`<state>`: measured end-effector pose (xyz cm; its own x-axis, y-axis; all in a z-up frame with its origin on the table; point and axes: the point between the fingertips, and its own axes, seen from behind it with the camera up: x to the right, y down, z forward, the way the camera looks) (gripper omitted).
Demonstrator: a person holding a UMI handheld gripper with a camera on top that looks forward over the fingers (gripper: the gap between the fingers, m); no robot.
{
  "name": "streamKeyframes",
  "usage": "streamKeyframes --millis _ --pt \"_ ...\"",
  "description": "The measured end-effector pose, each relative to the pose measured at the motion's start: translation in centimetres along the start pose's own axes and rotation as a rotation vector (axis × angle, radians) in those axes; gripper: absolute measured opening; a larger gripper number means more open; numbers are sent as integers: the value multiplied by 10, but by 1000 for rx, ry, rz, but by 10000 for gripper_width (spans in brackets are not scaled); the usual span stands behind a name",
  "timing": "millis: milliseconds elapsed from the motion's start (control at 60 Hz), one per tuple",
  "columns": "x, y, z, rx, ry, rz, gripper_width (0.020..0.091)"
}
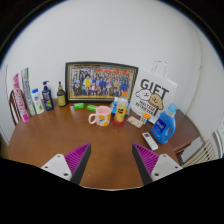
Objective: Pour water
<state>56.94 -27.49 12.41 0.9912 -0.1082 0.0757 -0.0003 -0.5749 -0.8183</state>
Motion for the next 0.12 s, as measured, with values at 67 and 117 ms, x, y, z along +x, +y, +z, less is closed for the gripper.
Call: streamKeyframes --millis 67,117 --pt "-6 1 -6 3 -5 16 854" --pt "-6 -1 -9 13 3 3 853"
